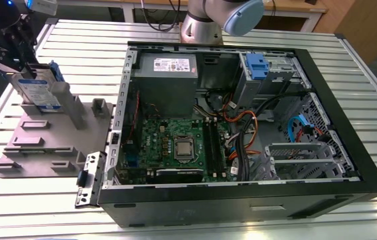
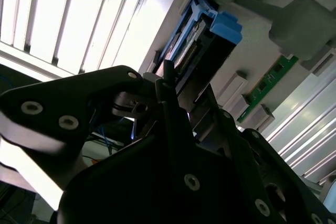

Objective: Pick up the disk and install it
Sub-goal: 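Pick up the disk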

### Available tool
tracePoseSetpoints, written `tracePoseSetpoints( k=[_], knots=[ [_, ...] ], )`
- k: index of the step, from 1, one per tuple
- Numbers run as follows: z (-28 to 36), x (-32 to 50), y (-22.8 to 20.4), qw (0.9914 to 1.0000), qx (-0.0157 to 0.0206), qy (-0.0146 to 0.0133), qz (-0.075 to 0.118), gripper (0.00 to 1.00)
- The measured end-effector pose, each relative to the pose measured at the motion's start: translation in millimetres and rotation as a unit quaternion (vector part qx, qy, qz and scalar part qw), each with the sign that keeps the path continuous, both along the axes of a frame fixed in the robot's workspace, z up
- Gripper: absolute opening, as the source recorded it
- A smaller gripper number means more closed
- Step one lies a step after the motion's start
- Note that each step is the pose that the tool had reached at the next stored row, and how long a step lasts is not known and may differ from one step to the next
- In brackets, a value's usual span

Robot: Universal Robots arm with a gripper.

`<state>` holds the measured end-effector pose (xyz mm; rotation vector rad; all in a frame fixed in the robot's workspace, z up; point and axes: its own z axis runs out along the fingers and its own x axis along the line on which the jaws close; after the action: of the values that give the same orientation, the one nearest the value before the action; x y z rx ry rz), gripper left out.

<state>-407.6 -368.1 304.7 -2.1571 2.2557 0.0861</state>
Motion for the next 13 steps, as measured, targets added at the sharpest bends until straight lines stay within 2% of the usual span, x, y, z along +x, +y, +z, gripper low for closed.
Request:
tracePoseSetpoints(
  k=[2,10,13],
  knots=[
    [2.6,0.0,0.0,1.0,0.0,0.0001,0.0,0.35],
    [19.3,0.0,0.0,1.0,-0.0001,0.0001,0.0,0.35],
    [20.4,0.1,0.0,1.0,0.0,0.0,0.0,0.35]
  ],
)
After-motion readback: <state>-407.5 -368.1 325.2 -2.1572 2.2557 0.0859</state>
